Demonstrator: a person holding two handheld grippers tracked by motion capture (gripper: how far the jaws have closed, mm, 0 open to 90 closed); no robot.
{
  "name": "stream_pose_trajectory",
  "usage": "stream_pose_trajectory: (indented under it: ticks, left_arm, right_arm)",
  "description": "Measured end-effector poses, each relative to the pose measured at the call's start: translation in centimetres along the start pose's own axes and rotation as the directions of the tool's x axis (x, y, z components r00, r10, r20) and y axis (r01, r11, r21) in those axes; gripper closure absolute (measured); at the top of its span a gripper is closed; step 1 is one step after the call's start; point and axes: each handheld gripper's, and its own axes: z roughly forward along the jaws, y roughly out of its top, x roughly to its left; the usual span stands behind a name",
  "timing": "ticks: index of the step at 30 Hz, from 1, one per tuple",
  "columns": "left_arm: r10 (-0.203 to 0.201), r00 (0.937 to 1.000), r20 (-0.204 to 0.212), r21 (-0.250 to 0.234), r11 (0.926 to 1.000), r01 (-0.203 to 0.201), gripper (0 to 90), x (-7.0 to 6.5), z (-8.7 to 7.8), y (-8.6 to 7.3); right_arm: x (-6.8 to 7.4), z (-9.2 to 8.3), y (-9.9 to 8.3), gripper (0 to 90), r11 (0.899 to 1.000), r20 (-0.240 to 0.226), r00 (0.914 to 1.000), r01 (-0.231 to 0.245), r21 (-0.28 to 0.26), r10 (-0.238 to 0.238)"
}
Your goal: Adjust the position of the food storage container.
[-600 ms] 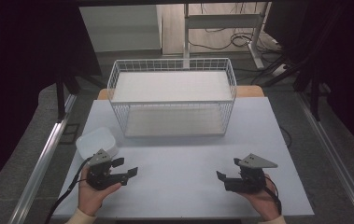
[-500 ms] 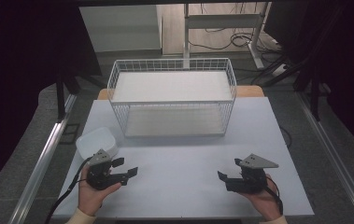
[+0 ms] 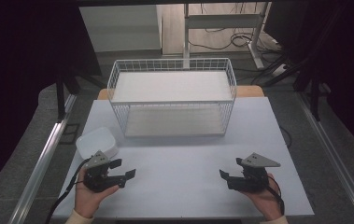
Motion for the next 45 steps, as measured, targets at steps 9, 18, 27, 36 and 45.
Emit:
stream_pose_trajectory:
  ticks: [9,18,27,36,45]
  left_arm:
    - [-0.005,1.0,0.003,0.002,1.0,0.005,27.6,0.1,-0.6,0.3]
    - [0.01,0.9999,-0.002,0.002,0.9999,-0.01,27.9,0.6,-1.4,1.3]
    - [0.039,0.9974,-0.061,-0.004,0.9992,-0.039,27.8,2.0,-4.2,4.2]
    - [0.069,0.9885,-0.135,0.022,0.9976,-0.066,27.8,4.0,-4.9,6.8]
    - [0.028,0.9765,-0.214,0.046,0.9988,-0.018,28.8,8.3,-4.7,8.8]
  right_arm:
    - [0.2,0.4,-0.1,23.4,1.0,-0.019,0.9998,0.0,0.022,0.0]
    - [-0.4,0.1,0.0,24.1,0.999,-0.009,0.9994,-0.033,0.006,0.033]
    - [-0.3,0.4,0.0,24.2,1.0,-0.013,0.9996,-0.024,0.014,0.024]
    - [-0.1,0.4,0.0,24.1,1.0,-0.007,0.9998,-0.02,0.018,0.02]
    - [-0.1,0.4,-0.1,23.9,0.999,0.003,0.9998,-0.021,0.027,0.021]
